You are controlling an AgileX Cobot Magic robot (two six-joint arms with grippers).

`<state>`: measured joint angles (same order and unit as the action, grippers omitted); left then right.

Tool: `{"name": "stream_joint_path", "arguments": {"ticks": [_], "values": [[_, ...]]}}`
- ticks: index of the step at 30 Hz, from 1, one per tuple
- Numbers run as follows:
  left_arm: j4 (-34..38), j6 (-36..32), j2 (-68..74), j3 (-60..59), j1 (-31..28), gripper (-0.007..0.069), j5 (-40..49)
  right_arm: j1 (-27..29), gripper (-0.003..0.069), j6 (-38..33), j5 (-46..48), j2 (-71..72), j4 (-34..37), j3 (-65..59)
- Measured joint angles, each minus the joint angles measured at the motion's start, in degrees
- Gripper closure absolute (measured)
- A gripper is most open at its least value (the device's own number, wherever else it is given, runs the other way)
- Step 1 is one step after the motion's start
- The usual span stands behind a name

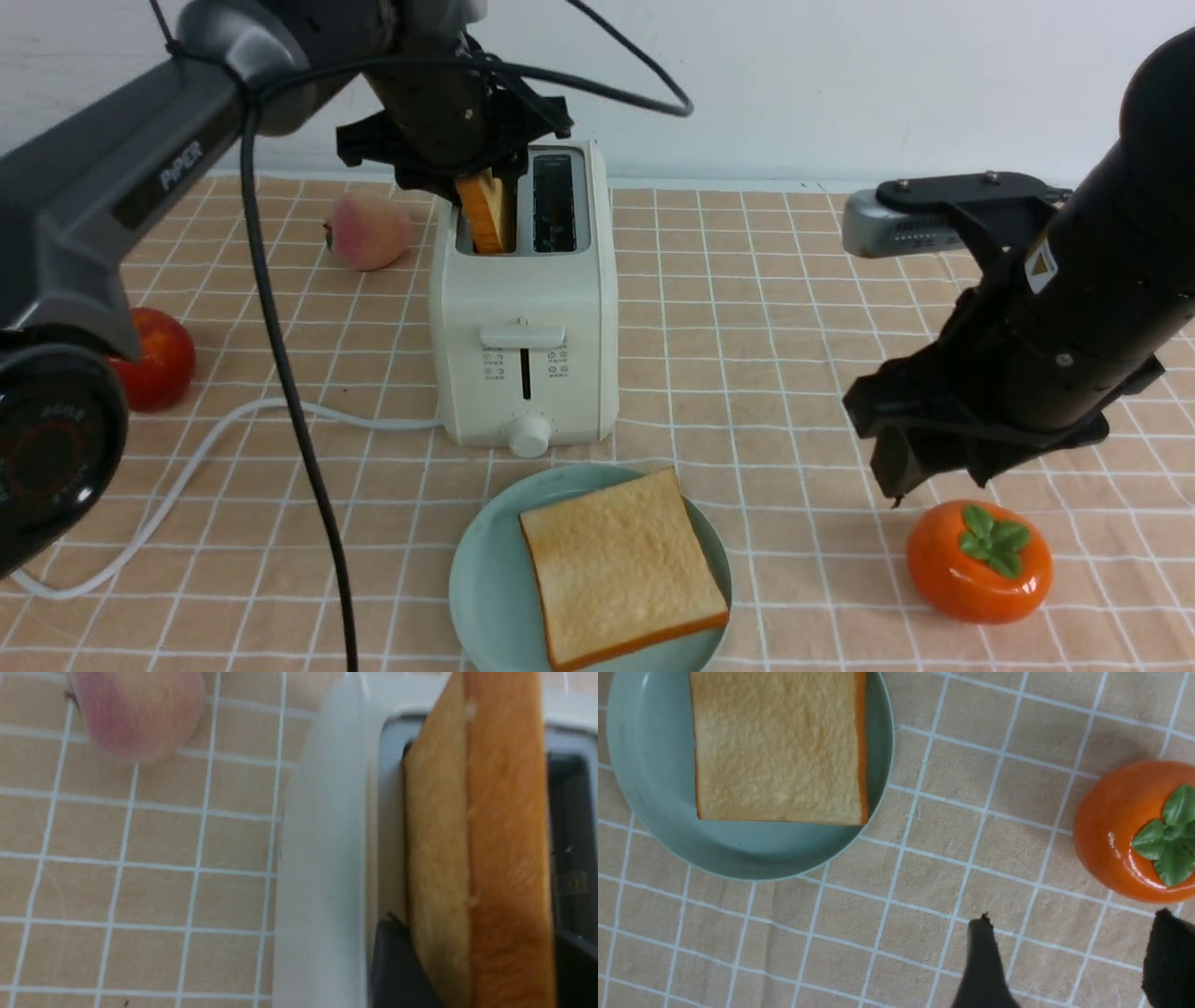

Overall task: Take toasted bread from bread machine on light coffee tablecloth place on plate.
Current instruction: 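Reach for a toast slice standing in the toaster with the left gripper, then place the slice of bread on the plate with the left gripper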

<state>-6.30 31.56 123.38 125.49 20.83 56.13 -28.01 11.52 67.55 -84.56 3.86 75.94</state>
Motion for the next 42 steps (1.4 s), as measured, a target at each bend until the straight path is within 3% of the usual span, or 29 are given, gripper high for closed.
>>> {"name": "stream_joint_path", "arguments": {"ticks": [4, 6, 15, 20, 27, 34, 38, 39, 42], "values": [[-0.05, 0.28, -0.34, 0.76, 0.05, 0.0486, 1.13, -0.21, 0.0215, 0.0, 0.11, 0.0, 0.18, 0.0], [-0.63, 0.21, -1.11, 0.9, 0.04, 0.0538, 2.41, -0.21, 0.0215, 0.0, 0.11, 0.0, 0.18, 0.0], [-5.05, -3.76, -17.63, 1.14, 0.12, 0.0533, 7.32, -0.21, 0.0215, 0.0, 0.11, 0.0, -0.03, 0.0], [1.19, -9.56, -29.34, -0.69, 0.07, 0.0533, 12.69, -0.21, 0.0216, 0.0, -0.32, 0.0, -0.29, 0.0], [16.57, -15.74, -44.54, -23.7, 0.07, 0.0533, 11.04, -0.21, 0.0216, 0.0, -1.7, 0.0, -0.47, 0.0], [35.39, -19.47, -55.56, -59.05, 0.07, 0.0533, -6.21, -0.21, 0.0216, 0.0, -1.65, 0.0, -0.47, 0.0], [54.02, -32.67, -55.25, -75.07, 0.07, 0.0533, -17.47, -0.21, 0.0216, 0.0, -1.6, 0.0, -0.47, 0.0], [54.02, -33.77, -55.13, -75.58, 0.07, 0.0533, -17.47, -0.21, 0.0216, 0.0, -1.6, 0.0, -0.47, 0.0], [73.29, -57.85, -50.91, -80.5, 0.07, 0.0533, -22.09, -0.21, 0.0216, 0.0, -1.4, 0.0, -0.47, 0.0]]}}
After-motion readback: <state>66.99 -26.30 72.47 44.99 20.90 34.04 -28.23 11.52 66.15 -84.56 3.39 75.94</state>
